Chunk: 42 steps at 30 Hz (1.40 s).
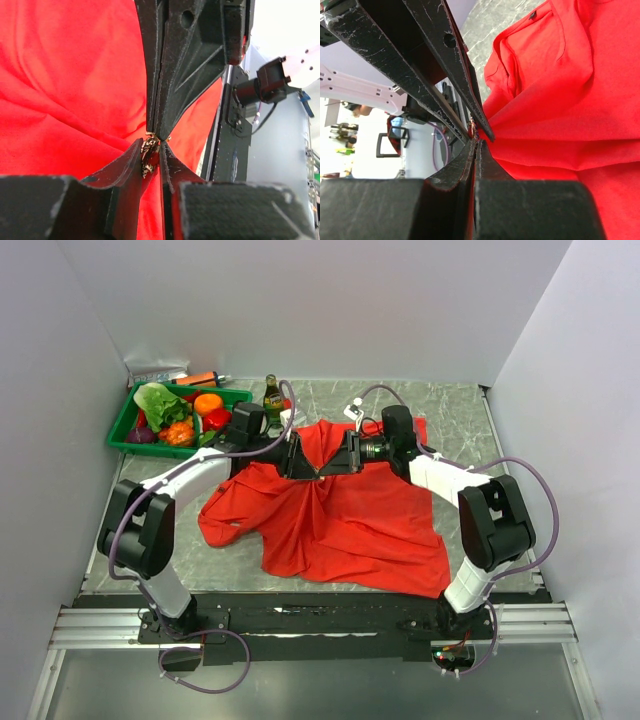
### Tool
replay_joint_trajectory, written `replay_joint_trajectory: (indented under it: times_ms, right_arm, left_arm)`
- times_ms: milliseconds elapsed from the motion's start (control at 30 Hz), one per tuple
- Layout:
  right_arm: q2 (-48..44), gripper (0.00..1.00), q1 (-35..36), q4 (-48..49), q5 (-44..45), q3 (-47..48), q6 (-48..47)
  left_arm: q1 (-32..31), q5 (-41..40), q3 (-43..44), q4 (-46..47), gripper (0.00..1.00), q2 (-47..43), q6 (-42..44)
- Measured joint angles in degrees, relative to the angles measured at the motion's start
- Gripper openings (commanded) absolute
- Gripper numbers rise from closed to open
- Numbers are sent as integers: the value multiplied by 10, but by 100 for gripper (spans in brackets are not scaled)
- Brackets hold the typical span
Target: Remove the brooch from the garment
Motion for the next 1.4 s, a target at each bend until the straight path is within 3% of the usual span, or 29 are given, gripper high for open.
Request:
replay_joint_trajectory:
  times_ms: [467, 800, 1133, 1400]
  right_arm:
    - [1, 0, 0, -9, 12, 14, -22]
    - [1, 0, 6, -31, 3, 20, -25]
    - [1, 0, 15, -57, -17, 21, -37]
    - [-34, 0, 31, -19, 111, -6, -33]
  left_arm:
    - [10, -22, -16, 48, 26, -4, -104]
    - [50, 72, -19, 183, 37, 41, -249]
    - [61, 92, -18, 146, 44, 35, -210]
    - [80, 32, -18, 70, 44, 0, -158]
